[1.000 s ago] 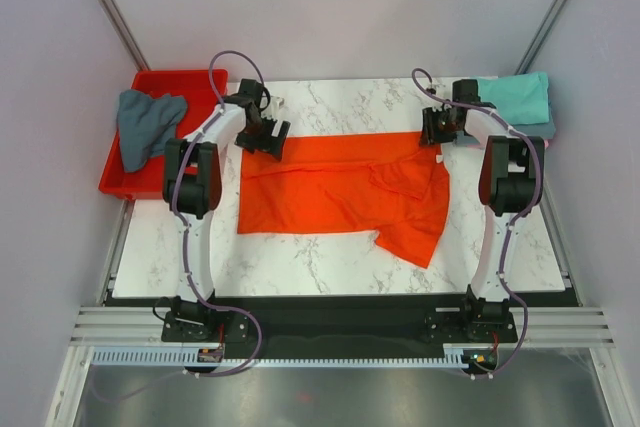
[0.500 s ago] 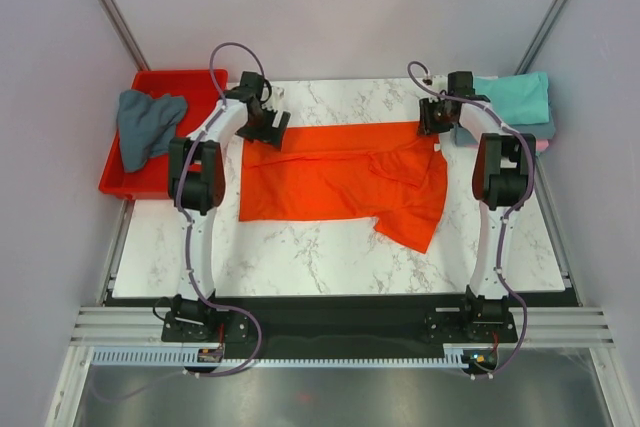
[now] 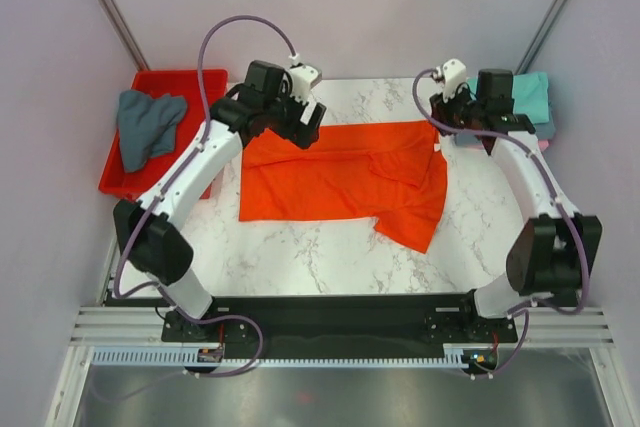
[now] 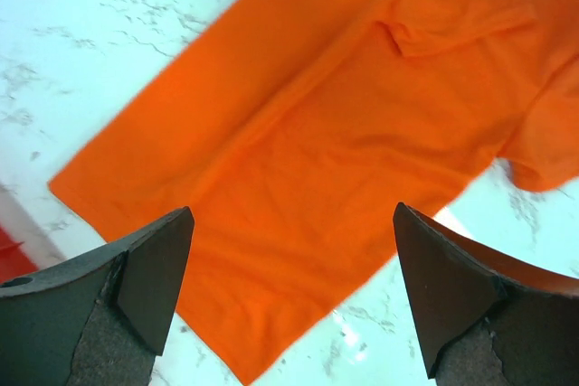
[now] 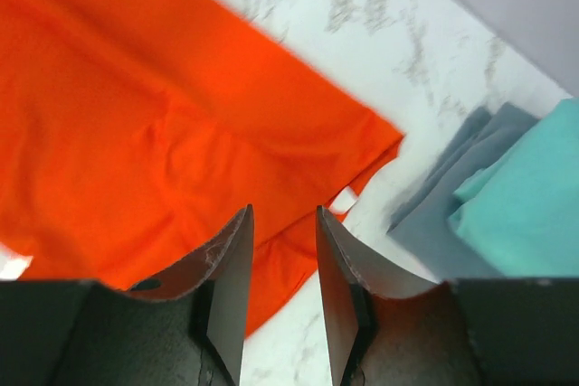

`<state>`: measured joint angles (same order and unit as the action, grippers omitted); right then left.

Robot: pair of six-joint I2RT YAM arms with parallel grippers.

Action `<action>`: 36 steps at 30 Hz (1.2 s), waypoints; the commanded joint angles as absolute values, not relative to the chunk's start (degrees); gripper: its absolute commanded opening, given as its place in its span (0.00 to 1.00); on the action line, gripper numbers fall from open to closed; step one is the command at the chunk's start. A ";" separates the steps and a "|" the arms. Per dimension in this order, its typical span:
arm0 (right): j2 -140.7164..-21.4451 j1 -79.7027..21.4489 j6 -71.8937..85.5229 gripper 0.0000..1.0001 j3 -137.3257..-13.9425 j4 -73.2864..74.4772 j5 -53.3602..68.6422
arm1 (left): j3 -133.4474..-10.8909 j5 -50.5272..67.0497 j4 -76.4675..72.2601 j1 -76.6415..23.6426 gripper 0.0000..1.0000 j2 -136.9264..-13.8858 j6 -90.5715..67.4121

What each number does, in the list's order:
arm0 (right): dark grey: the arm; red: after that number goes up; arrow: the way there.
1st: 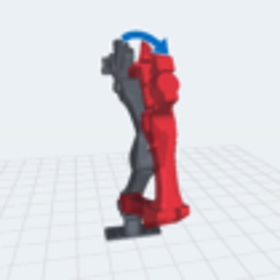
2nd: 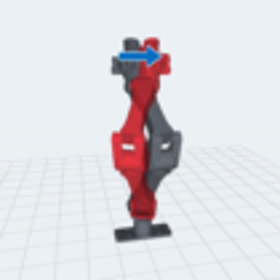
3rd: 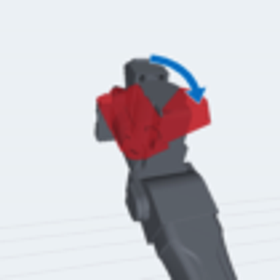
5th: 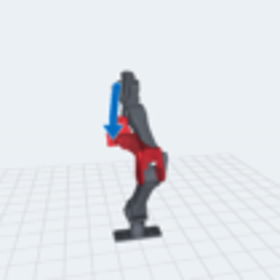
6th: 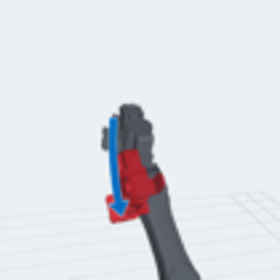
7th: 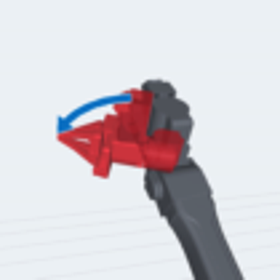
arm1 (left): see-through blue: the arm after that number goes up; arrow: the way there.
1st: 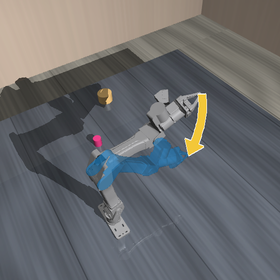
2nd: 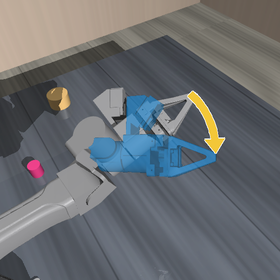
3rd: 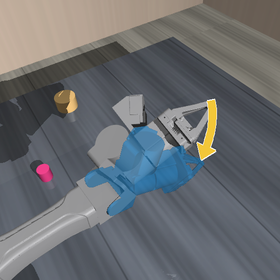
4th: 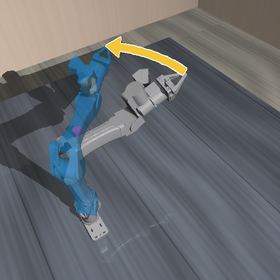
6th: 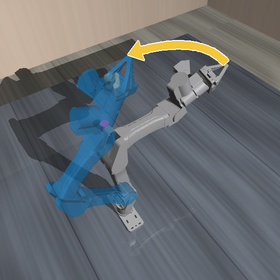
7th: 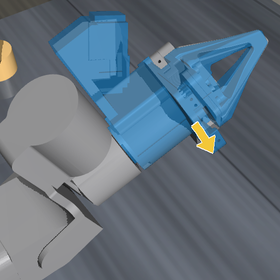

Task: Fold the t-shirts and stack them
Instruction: Fold the tshirt

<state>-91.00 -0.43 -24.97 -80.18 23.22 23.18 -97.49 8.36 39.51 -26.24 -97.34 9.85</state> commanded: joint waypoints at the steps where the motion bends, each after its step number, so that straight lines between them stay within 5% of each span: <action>1: -82.40 -2.63 -37.23 0.42 -68.60 28.29 26.89 | -90.38 12.74 42.01 -23.82 0.99 -93.53 6.69; 6: -67.18 -7.29 -50.52 0.42 -54.78 33.39 26.89 | -86.40 24.59 42.37 -16.09 0.99 -87.89 1.33; 16: -39.22 -12.04 -81.45 0.38 -32.79 50.52 27.50 | -78.33 23.64 41.66 -13.27 0.99 -83.15 0.97; 36: -42.18 -12.04 -101.69 0.34 -29.01 56.34 34.63 | -74.00 23.64 41.66 -13.27 0.99 -88.85 0.97</action>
